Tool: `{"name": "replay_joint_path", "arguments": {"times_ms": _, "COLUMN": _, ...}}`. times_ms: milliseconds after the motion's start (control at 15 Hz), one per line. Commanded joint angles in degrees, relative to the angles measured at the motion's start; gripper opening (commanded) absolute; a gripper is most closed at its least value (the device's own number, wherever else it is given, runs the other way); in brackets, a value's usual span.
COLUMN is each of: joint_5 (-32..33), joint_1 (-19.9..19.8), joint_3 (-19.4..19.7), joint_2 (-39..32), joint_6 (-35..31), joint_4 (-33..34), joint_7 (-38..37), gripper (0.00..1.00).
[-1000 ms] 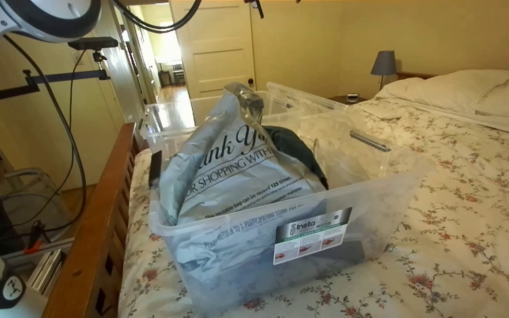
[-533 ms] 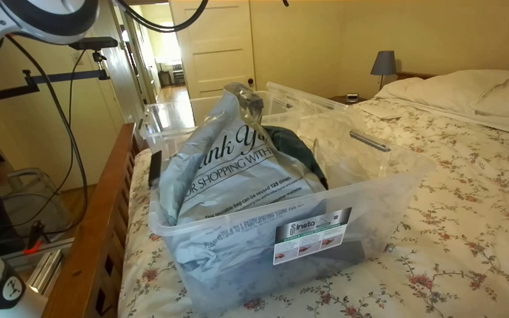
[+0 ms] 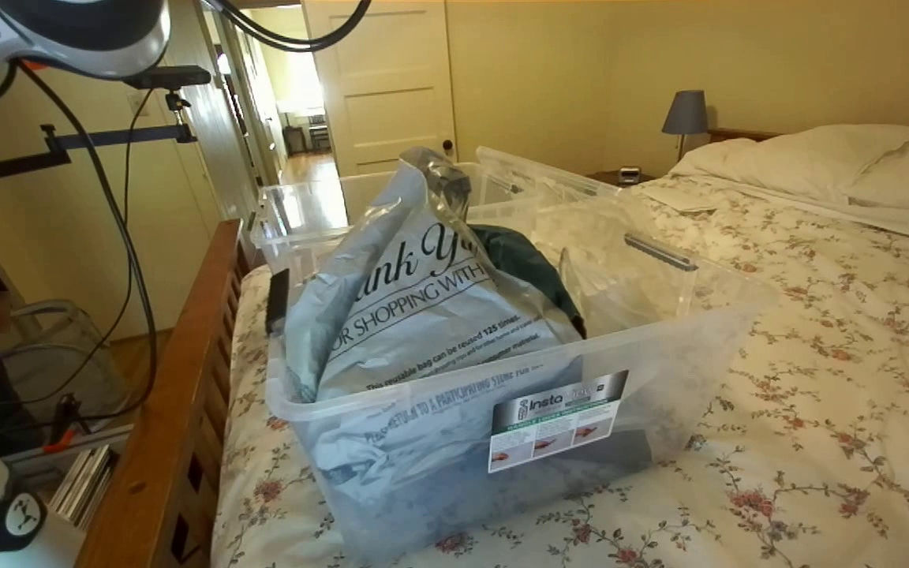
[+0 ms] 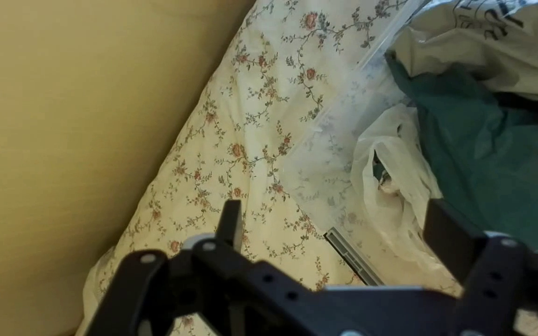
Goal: Move the lid to lean on the north side of the totes and pick up the grey plastic bag
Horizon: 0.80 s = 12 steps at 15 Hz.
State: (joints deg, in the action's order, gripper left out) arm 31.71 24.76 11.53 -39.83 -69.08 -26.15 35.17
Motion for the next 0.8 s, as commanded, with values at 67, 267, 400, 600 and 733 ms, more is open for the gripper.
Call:
{"name": "replay_joint_path", "arguments": {"times_ms": 67, "joint_5": 1.00, "joint_1": -0.22, "joint_3": -1.18, "joint_2": 0.07, "joint_6": 0.24, "joint_4": -0.03, "joint_7": -0.44, "gripper": 1.00}}
{"name": "replay_joint_path", "arguments": {"times_ms": 267, "joint_5": -3.91, "joint_1": -0.92, "joint_3": -3.70, "joint_2": 0.69, "joint_6": 3.71, "joint_4": 0.29, "joint_7": -6.89, "gripper": 1.00}}
{"name": "replay_joint_path", "arguments": {"times_ms": 400, "joint_5": -8.66, "joint_1": -1.90, "joint_3": -6.87, "joint_2": 1.20, "joint_6": 4.54, "joint_4": -0.07, "joint_7": -8.69, "gripper": 1.00}}
{"name": "replay_joint_path", "arguments": {"times_ms": 600, "joint_5": -14.78, "joint_1": -3.58, "joint_3": -10.05, "joint_2": 1.44, "joint_6": 9.92, "joint_4": -0.49, "joint_7": -13.31, "gripper": 1.00}}
{"name": "replay_joint_path", "arguments": {"times_ms": 733, "joint_5": -18.15, "joint_1": -4.89, "joint_3": -11.50, "joint_2": 0.61, "joint_6": 13.52, "joint_4": -0.45, "joint_7": -17.61, "gripper": 1.00}}
